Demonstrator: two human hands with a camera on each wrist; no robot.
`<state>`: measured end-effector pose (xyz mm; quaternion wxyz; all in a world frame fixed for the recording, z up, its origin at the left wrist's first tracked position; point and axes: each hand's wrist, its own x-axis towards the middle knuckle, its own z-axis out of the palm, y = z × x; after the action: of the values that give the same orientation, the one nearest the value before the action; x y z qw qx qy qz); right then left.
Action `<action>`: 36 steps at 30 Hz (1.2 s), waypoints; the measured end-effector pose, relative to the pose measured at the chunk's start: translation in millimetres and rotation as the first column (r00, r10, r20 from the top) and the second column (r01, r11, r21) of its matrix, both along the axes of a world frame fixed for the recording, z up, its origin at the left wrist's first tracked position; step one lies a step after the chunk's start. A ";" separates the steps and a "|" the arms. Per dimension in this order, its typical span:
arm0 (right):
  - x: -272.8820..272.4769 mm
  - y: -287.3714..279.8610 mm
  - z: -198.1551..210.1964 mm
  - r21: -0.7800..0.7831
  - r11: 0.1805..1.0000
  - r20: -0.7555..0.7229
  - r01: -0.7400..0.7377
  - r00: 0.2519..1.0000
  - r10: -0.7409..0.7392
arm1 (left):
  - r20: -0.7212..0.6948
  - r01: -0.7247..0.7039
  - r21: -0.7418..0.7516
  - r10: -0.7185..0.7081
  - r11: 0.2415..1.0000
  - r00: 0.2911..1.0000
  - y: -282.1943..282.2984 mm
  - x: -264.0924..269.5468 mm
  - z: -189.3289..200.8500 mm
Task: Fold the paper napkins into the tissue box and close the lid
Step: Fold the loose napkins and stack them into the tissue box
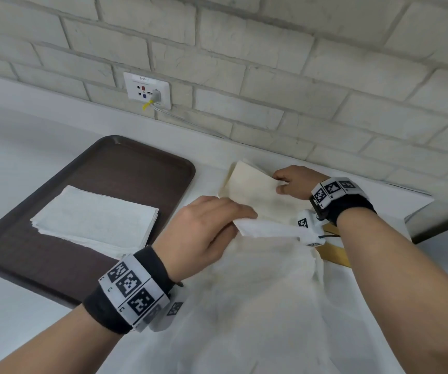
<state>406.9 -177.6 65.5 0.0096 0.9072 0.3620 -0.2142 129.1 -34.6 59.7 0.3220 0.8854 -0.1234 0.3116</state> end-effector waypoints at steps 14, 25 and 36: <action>-4.4 -1.2 2.5 0.004 1.000 -0.064 -0.024 0.998 0.024 | -0.243 -0.004 -0.320 -0.078 0.947 0.967 6.7 -11.3 -6.1; 3.3 -8.0 6.2 0.210 0.978 -0.162 0.008 0.986 0.027 | -0.503 0.032 -0.208 -0.135 0.978 0.854 5.5 -10.8 -55.0; 6.8 -7.1 -13.0 0.147 0.989 -0.046 0.014 0.999 -0.007 | -0.515 0.038 -0.200 -0.138 0.979 0.846 7.3 -8.9 -57.5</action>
<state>413.7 -184.7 52.5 -0.0668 0.9022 0.3722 -0.2077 120.2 -27.3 2.1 0.4371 0.8969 -0.0419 0.0519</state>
